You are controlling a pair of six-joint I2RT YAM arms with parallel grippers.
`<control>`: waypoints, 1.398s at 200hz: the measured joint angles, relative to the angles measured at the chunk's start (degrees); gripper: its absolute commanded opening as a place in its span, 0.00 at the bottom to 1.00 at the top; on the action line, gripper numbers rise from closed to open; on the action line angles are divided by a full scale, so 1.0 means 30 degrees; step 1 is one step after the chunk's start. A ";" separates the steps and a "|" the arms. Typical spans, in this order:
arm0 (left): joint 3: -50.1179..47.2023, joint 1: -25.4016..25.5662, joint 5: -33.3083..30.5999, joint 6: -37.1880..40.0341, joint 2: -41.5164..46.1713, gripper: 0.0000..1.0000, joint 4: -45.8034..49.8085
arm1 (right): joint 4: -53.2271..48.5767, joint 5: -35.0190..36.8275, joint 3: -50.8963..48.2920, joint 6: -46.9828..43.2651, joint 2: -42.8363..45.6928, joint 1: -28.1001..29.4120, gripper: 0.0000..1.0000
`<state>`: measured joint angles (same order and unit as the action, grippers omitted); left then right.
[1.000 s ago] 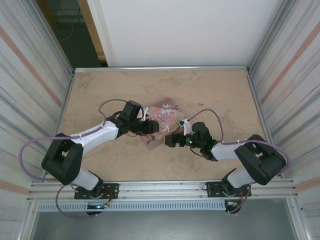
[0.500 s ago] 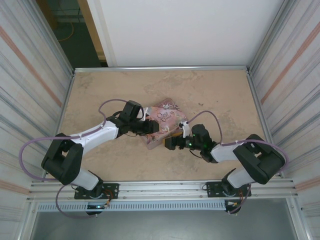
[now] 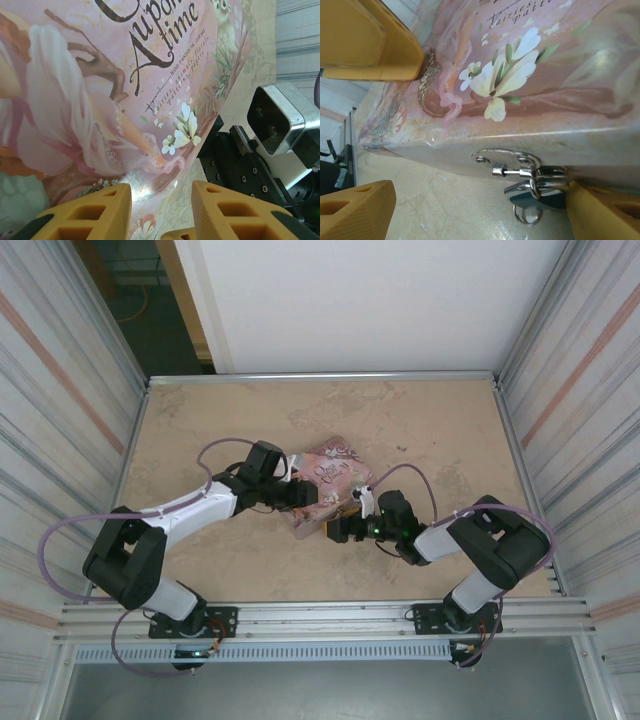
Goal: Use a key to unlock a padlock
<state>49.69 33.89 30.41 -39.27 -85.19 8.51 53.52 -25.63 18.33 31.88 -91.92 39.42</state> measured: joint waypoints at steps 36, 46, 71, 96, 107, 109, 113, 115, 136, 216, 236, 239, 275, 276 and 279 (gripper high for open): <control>-0.0007 0.0000 -0.0051 0.0000 0.0015 0.37 0.0044 | 0.0794 -0.0066 0.0000 -0.0175 -0.0597 0.0000 0.82; -0.0007 0.0000 -0.0066 -0.0007 0.0036 0.37 0.0058 | 0.0860 -0.0066 0.0000 -0.0240 -0.0627 0.0000 0.81; -0.0007 0.0000 -0.0087 0.0000 0.0044 0.37 0.0073 | 0.0896 -0.0124 0.0000 -0.0364 -0.0627 0.0000 0.79; -0.0007 0.0000 -0.0087 0.0000 0.0044 0.37 0.0073 | 0.0984 -0.0219 -0.0007 -0.0503 -0.0605 0.0000 0.77; -0.0007 0.0000 -0.0087 0.0000 0.0044 0.37 0.0073 | 0.1042 -0.0357 -0.0044 -0.0627 -0.0568 -0.0007 0.75; -0.0007 0.0000 -0.0087 0.0000 0.0036 0.37 0.0066 | 0.1042 -0.0364 -0.0044 -0.0648 -0.0568 -0.0007 0.75; -0.0007 0.0000 -0.0087 0.0000 0.0036 0.37 0.0066 | 0.1064 -0.0423 -0.0058 -0.0692 -0.0539 -0.0022 0.75; -0.0007 0.0000 -0.0087 0.0000 0.0044 0.37 0.0066 | 0.1086 -0.0430 -0.0058 -0.0729 -0.0525 -0.0022 0.75; -0.0007 0.0000 -0.0087 0.0000 0.0044 0.37 0.0066 | 0.1151 -0.0510 -0.0189 -0.0852 -0.0291 -0.0175 0.71; -0.0036 0.0000 -0.0073 0.0000 0.0044 0.37 0.0066 | 0.0787 -0.0903 -0.0386 -0.1311 0.0066 -0.0736 0.55; -0.0036 0.0000 -0.0066 0.0000 0.0044 0.38 0.0066 | 0.0459 -0.0903 -0.0386 -0.1392 0.0240 -0.0801 0.52; -0.0036 0.0000 -0.0066 0.0000 0.0044 0.37 0.0066 | 0.0408 -0.0903 -0.0386 -0.1399 0.0277 -0.0816 0.51; -0.0036 0.0000 -0.0051 0.0000 0.0036 0.38 0.0066 | -0.0423 -0.0903 -0.0386 -0.1865 0.0750 -0.0903 0.45; -0.0036 0.0000 -0.0051 0.0000 0.0036 0.38 0.0066 | -0.0452 -0.0903 -0.0386 -0.1858 0.0758 -0.0903 0.45; -0.0036 0.0000 -0.0051 -0.0007 0.0036 0.38 0.0073 | -0.0539 -0.0911 -0.0386 -0.1865 0.0794 -0.0911 0.45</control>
<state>49.58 33.89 30.26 -39.29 -85.08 8.73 51.90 -28.36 17.17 26.28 -89.54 36.69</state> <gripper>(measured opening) 0.375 0.466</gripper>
